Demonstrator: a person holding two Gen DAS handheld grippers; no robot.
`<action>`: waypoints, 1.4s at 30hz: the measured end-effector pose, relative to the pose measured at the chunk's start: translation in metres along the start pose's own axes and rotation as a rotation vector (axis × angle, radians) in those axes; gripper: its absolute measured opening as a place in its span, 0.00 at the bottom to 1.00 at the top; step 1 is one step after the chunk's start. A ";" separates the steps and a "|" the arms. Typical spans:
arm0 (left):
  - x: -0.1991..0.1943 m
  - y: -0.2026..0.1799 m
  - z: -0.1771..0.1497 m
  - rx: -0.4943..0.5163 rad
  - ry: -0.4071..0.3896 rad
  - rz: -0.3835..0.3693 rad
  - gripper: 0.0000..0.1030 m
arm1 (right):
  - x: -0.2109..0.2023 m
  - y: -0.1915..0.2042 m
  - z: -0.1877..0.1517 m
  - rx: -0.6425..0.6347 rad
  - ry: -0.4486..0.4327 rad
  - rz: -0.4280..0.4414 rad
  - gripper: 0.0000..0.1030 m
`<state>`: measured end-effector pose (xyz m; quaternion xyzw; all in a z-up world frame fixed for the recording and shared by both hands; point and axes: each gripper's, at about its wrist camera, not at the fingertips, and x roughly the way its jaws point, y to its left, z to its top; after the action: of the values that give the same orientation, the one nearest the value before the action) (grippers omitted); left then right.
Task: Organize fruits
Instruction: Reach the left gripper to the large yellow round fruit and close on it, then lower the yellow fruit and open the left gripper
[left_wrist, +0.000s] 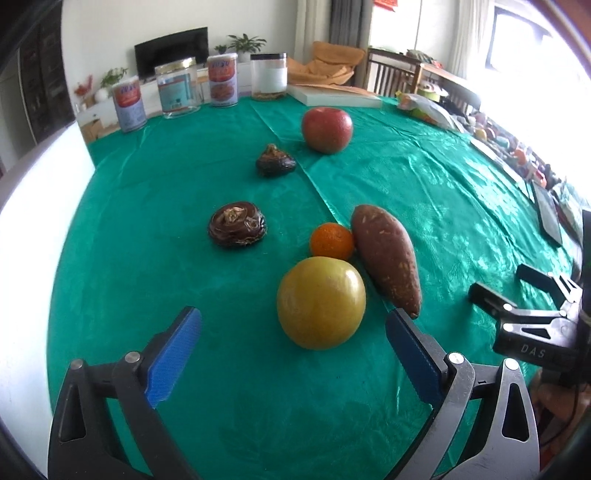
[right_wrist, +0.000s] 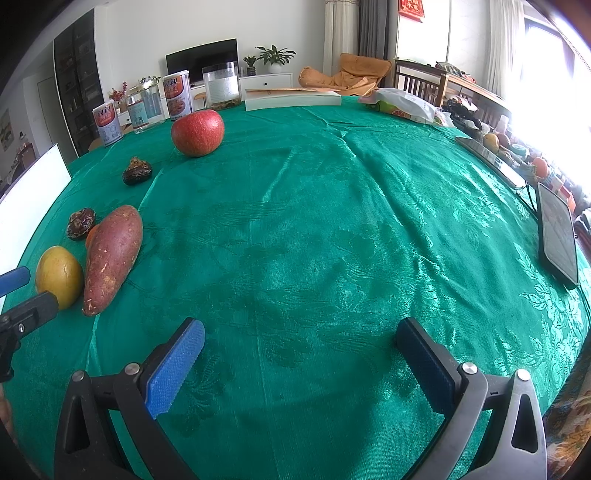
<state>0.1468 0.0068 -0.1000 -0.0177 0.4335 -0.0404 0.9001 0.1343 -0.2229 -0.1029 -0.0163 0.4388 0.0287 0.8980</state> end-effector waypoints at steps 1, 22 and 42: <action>0.002 0.001 0.000 -0.006 0.004 -0.005 0.95 | 0.000 0.000 0.000 0.000 0.000 0.000 1.00; -0.020 0.040 -0.007 -0.118 -0.007 0.071 0.50 | 0.000 0.000 0.000 -0.001 -0.001 0.001 1.00; -0.003 0.093 -0.031 -0.215 0.014 0.263 0.87 | 0.000 0.000 -0.001 -0.002 -0.001 0.002 1.00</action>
<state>0.1261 0.1000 -0.1228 -0.0569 0.4402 0.1242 0.8875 0.1340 -0.2233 -0.1035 -0.0166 0.4384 0.0301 0.8981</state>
